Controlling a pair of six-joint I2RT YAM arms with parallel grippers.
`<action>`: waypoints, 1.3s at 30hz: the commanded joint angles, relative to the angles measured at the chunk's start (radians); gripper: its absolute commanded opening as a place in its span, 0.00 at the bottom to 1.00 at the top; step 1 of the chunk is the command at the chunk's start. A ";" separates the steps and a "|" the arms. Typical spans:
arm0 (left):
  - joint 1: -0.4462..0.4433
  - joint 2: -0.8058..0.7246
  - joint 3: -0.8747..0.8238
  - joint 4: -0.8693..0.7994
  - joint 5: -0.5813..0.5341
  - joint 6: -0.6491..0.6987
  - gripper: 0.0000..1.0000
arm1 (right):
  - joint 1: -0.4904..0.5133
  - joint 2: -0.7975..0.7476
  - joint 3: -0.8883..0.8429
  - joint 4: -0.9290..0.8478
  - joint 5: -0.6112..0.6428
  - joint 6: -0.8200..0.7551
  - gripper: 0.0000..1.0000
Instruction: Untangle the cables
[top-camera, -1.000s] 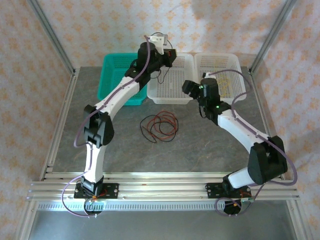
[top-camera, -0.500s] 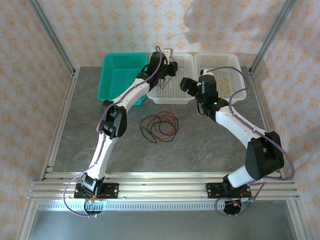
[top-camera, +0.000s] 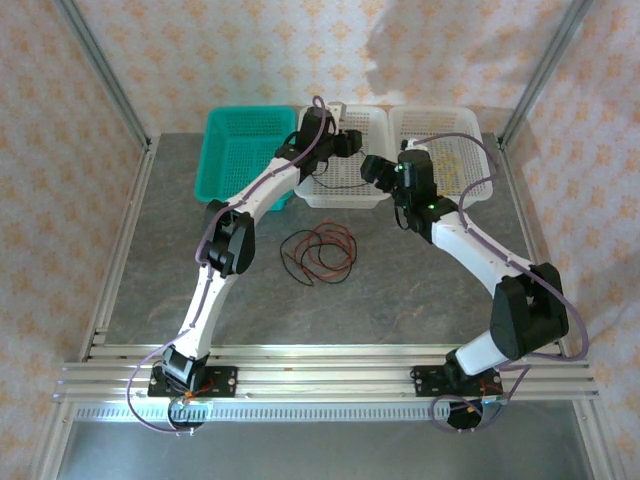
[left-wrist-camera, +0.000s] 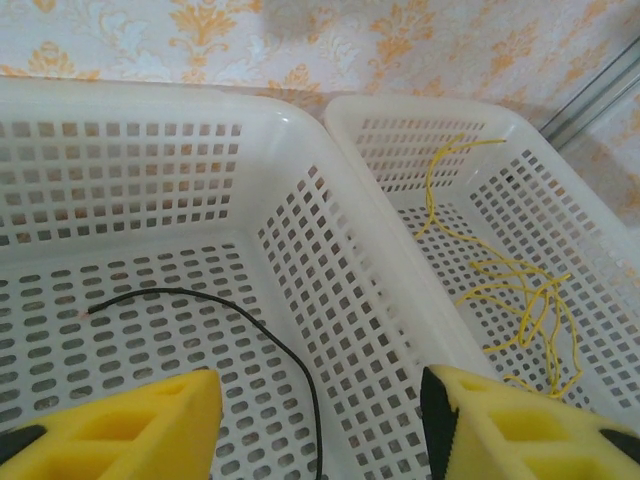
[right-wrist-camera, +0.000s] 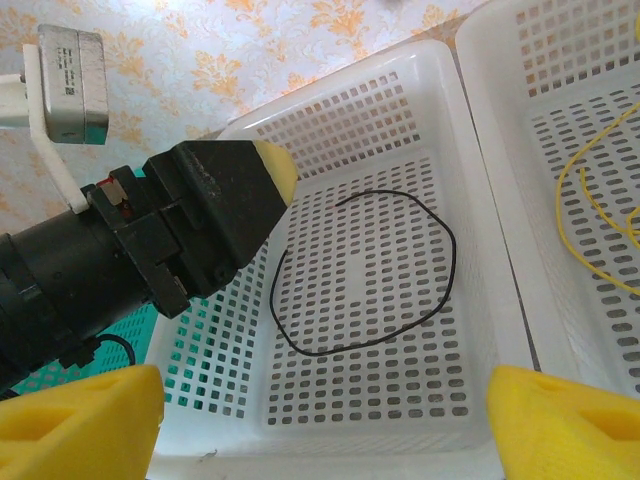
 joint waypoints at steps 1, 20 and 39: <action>-0.014 -0.102 0.030 -0.056 -0.025 0.040 0.58 | -0.005 -0.046 -0.003 -0.028 0.010 -0.017 0.84; -0.116 -0.874 -0.972 0.270 -0.152 0.017 0.59 | 0.187 -0.200 -0.112 -0.161 0.111 -0.060 0.81; -0.166 -1.314 -1.674 0.362 -0.327 -0.233 0.58 | 0.358 0.034 -0.077 -0.428 0.215 0.107 0.43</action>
